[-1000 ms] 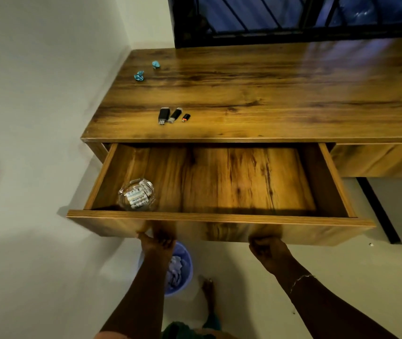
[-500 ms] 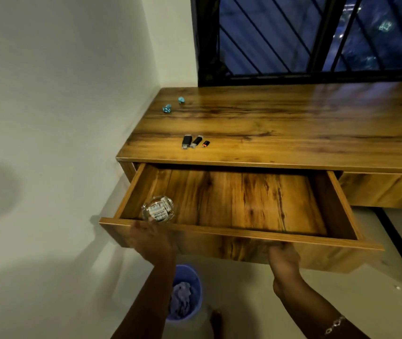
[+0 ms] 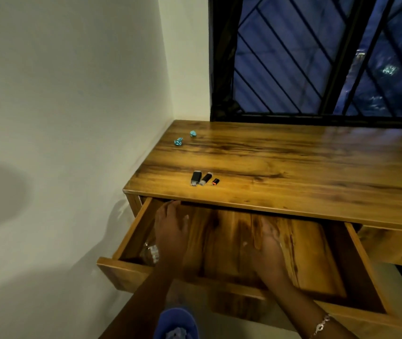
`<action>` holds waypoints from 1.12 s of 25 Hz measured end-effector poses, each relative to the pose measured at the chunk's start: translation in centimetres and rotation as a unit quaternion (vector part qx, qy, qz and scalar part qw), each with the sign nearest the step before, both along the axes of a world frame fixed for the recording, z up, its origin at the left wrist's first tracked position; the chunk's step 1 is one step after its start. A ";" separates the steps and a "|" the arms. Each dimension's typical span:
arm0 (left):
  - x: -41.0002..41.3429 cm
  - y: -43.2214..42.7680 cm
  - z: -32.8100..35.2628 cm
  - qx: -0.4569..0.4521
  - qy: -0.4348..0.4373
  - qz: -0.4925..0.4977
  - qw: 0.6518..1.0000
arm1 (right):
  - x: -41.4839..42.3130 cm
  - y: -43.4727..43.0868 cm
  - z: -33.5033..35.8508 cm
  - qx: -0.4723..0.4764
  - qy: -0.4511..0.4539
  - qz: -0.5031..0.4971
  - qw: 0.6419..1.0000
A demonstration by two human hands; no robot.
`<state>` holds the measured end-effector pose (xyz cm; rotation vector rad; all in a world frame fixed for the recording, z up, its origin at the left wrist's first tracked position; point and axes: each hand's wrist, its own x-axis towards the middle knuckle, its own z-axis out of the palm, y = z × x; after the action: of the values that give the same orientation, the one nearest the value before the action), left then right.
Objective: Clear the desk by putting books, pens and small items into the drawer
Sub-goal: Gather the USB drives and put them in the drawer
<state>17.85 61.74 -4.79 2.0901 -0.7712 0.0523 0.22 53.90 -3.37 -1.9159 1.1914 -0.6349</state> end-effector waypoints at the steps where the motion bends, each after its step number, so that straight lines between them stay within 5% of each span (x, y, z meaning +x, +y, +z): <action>1: 0.9 -1.0 0.3 0.009 -0.004 -0.024 1.000 | 1.3 -1.4 0.0 -0.005 0.011 0.021 1.000; 6: 6.4 -5.5 1.8 0.103 -0.031 -0.143 0.984 | 8.3 -8.0 0.8 -0.048 0.085 0.092 0.991; 14: 14.0 -13.1 1.9 0.314 -0.063 -0.288 0.902 | 17.6 -15.3 0.9 -0.113 0.159 0.200 0.960; 20: 16.1 -15.7 2.3 0.377 -0.048 -0.339 0.861 | 20.1 -17.5 -0.7 -0.140 0.237 0.247 0.929; 28: 15.5 -14.6 3.0 0.351 -0.066 -0.322 0.877 | 19.6 -16.7 -0.2 -0.167 0.189 0.243 0.937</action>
<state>33.38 47.15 -1.77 2.3710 -1.7365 -0.5291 19.83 37.23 -3.61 -2.5901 0.7997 -0.2102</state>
